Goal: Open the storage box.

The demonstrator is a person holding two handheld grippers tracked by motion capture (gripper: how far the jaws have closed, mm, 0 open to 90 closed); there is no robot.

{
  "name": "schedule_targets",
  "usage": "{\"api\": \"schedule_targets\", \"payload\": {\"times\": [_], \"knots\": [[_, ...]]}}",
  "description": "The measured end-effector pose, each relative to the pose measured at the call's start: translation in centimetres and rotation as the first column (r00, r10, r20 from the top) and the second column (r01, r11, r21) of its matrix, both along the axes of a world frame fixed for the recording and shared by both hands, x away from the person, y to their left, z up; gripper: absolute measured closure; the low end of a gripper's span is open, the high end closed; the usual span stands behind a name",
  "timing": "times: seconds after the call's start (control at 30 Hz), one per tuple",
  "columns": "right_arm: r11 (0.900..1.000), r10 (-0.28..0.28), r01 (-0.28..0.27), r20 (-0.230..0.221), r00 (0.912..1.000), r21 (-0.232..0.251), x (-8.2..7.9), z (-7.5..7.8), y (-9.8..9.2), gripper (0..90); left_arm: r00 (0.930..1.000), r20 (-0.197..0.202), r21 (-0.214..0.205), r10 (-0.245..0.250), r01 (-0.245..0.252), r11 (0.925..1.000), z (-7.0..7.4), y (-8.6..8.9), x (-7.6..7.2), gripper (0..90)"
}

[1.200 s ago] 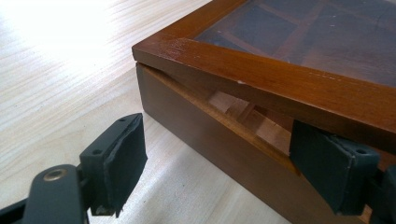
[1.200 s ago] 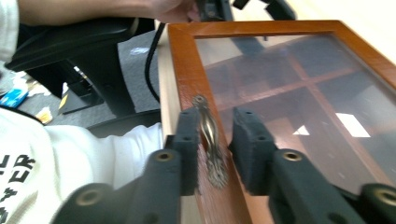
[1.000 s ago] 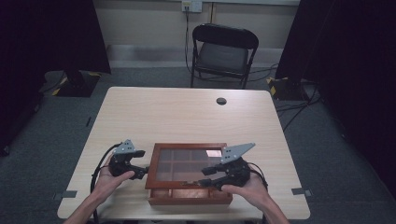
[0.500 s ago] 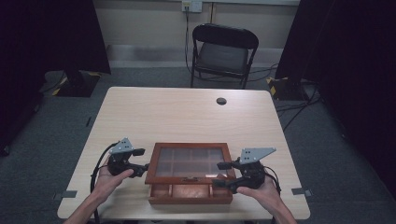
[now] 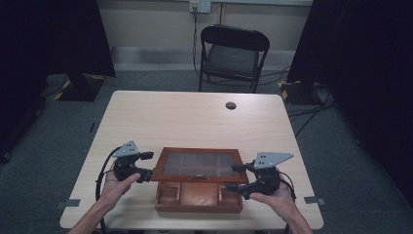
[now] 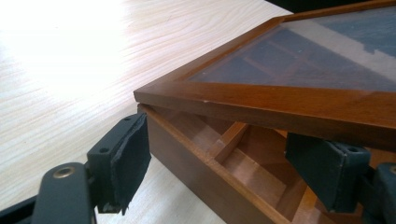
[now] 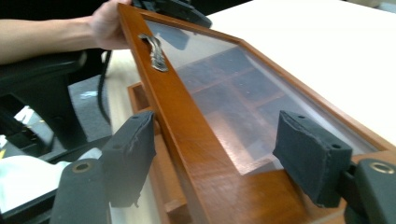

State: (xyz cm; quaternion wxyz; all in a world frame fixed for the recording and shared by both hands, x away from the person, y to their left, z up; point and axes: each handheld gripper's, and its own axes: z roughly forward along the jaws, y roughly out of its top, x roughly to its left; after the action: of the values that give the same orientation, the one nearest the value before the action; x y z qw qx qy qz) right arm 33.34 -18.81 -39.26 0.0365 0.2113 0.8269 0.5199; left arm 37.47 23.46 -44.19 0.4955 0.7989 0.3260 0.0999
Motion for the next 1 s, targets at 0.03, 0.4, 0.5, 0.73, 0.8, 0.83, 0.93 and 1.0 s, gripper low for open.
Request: {"api": "schedule_targets", "payload": {"times": [0.03,0.4,0.5,0.73,0.8,0.83,0.93,1.0], "knots": [[1.0000,-0.002,0.002,0.006,1.0000,0.000,0.1,0.0,-0.1,27.9,1.0000,0.000,0.000,0.000,0.000,1.0000,0.0,0.0,0.0,22.6],[0.9992,-0.033,0.034,0.038,0.9987,-0.022,0.4,0.3,-0.4,24.3,0.9996,0.023,-0.018,-0.013,0.014,0.9997,0.7,-0.5,0.0,22.6],[0.9991,-0.037,0.038,0.042,0.9984,-0.020,0.6,0.4,-0.5,24.5,0.9995,0.031,-0.017,-0.008,0.008,0.9998,0.8,-0.5,0.0,23.0],[0.9989,-0.045,0.046,0.055,0.9975,-0.013,0.8,0.3,-0.7,26.3,0.9994,0.030,-0.015,-0.016,0.016,0.9998,1.2,-0.6,0.1,22.9],[0.9986,-0.047,0.049,0.062,0.9970,-0.021,0.9,0.3,-0.6,26.3,0.9991,0.035,-0.013,-0.023,0.023,0.9996,1.3,-0.7,0.1,23.1],[0.9987,-0.046,0.047,0.061,0.9971,-0.020,0.9,0.3,-0.6,26.2,0.9990,0.038,-0.009,-0.024,0.025,0.9997,1.3,-0.6,0.1,23.6],[0.9983,-0.054,0.055,0.070,0.9961,-0.018,1.0,0.3,-0.6,26.4,0.9992,0.036,-0.029,-0.019,0.021,0.9994,1.3,-0.7,0.0,24.4],[0.9976,-0.063,0.065,0.068,0.9957,-0.023,1.2,0.4,-0.7,26.4,0.9987,0.044,-0.022,-0.024,0.025,0.9994,1.4,-0.7,0.1,24.9]]}}
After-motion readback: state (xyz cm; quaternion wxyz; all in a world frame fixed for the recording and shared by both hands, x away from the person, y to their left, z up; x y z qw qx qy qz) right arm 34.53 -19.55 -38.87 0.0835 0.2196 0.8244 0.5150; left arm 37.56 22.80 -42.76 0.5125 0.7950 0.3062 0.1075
